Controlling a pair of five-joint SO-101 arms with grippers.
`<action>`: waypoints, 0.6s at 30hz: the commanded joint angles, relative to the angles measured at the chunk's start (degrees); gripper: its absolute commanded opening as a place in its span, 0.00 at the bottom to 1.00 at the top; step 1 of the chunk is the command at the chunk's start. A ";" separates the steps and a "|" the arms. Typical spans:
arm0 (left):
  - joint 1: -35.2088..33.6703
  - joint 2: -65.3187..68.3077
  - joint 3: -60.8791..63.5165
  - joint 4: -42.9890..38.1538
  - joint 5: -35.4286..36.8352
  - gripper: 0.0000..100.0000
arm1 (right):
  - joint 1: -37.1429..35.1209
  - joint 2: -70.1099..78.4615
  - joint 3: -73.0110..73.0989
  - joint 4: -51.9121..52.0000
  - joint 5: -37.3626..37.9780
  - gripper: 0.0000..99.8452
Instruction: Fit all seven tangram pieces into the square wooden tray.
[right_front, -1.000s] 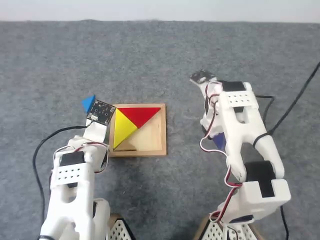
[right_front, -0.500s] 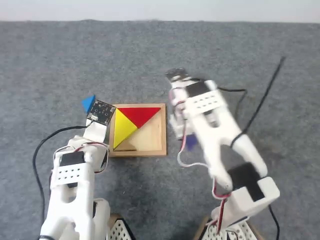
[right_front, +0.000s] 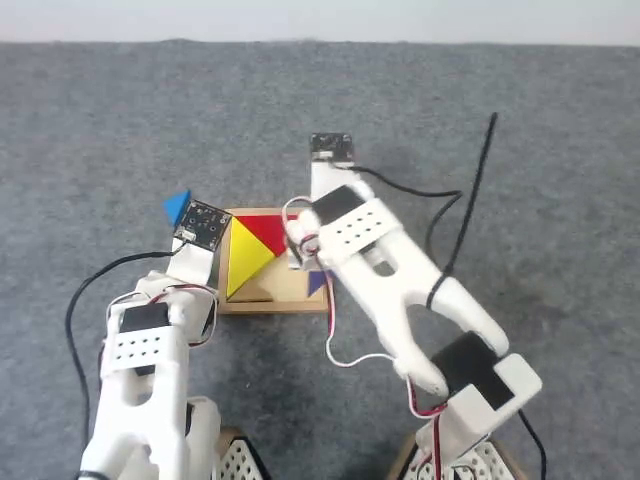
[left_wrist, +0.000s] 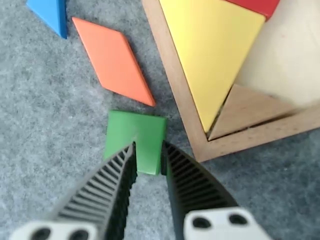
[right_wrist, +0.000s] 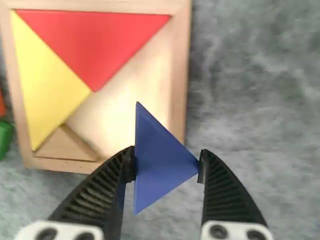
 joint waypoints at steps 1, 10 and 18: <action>-0.53 -1.85 -0.22 -1.14 -0.53 0.08 | -2.59 1.98 -2.90 -3.38 -3.96 0.11; -2.55 -1.93 -0.48 -1.23 -0.44 0.08 | -4.26 5.76 -4.22 -5.93 -4.84 0.14; -2.55 -1.93 -0.48 -1.23 -0.44 0.08 | -5.85 6.11 -5.98 -6.11 -4.75 0.29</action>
